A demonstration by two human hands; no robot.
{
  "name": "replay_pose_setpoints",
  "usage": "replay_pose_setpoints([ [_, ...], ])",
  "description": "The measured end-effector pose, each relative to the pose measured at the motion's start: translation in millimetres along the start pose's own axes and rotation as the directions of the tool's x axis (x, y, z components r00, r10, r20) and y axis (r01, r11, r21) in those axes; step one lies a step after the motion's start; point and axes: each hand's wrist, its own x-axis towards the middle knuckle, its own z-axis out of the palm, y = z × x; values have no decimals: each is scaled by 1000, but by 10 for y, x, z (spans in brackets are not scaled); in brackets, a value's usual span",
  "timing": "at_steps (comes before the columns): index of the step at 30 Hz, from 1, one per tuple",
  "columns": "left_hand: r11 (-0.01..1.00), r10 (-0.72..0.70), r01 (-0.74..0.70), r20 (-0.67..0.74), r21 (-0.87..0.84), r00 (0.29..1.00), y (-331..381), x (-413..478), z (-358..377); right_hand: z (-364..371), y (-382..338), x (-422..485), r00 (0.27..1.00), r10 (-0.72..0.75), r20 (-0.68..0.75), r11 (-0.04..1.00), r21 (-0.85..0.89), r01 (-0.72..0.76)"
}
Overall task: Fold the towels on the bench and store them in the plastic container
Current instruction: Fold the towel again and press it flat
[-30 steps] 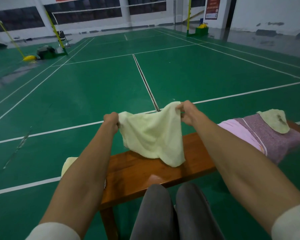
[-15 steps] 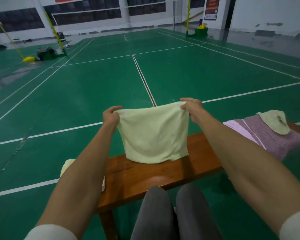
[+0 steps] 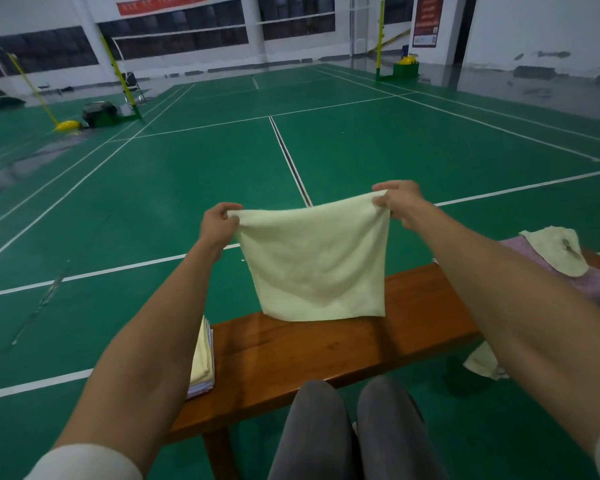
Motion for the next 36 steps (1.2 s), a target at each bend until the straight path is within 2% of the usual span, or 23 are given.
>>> replay_pose_setpoints([
  [6, 998, 64, -64, 0, -5, 998, 225, 45, -44, -103, -160, 23, 994, -104, -35, 973, -210, 94],
  [9, 986, 110, -115, 49, 117, 993, 274, 69, -21, -124, -201, 8, 983, -173, -54, 932, -331, 146],
  [11, 955, 143, -157, 76, 252, 987, 290, 100, -19, -152, -263, -39, 961, -274, -23, 803, -555, 216],
  [13, 906, 178, -186, 55, 381, 982, 311, 127, -18, -161, -307, -75, 931, -364, 8, 659, -704, 264],
  [16, 827, 230, -209, 24, 522, 973, 371, 101, 29, -126, -354, -118, 926, -377, 20, 572, -782, 249],
  [18, 818, 225, -187, -3, 544, 974, 378, 88, 73, -86, -370, -135, 931, -364, 19, 541, -810, 228],
  [21, 883, 164, -107, -86, 458, 983, 380, 95, 97, -76, -394, -145, 936, -352, -3, 511, -838, 190],
  [24, 983, 0, 23, -126, 184, 992, 408, 164, 95, -131, -444, -132, 933, -360, -18, 522, -833, 185],
  [26, 994, -72, 85, -171, 71, 983, 437, 193, 86, -181, -496, -116, 933, -360, -11, 552, -809, 203],
  [28, 994, -62, 79, -220, 71, 973, 481, 193, 87, -214, -544, -110, 932, -363, 13, 568, -789, 232],
  [31, 993, -25, 55, -268, 106, 963, 564, 110, 149, -237, -594, -125, 912, -400, 87, 534, -787, 309],
  [34, 997, -37, 56, -289, 59, 957, 606, 77, 216, -267, -614, -145, 903, -408, 135, 517, -781, 350],
  [36, 991, -26, 60, -275, 116, 961, 618, 75, 223, -304, -599, -129, 906, -395, 151, 507, -787, 352],
])
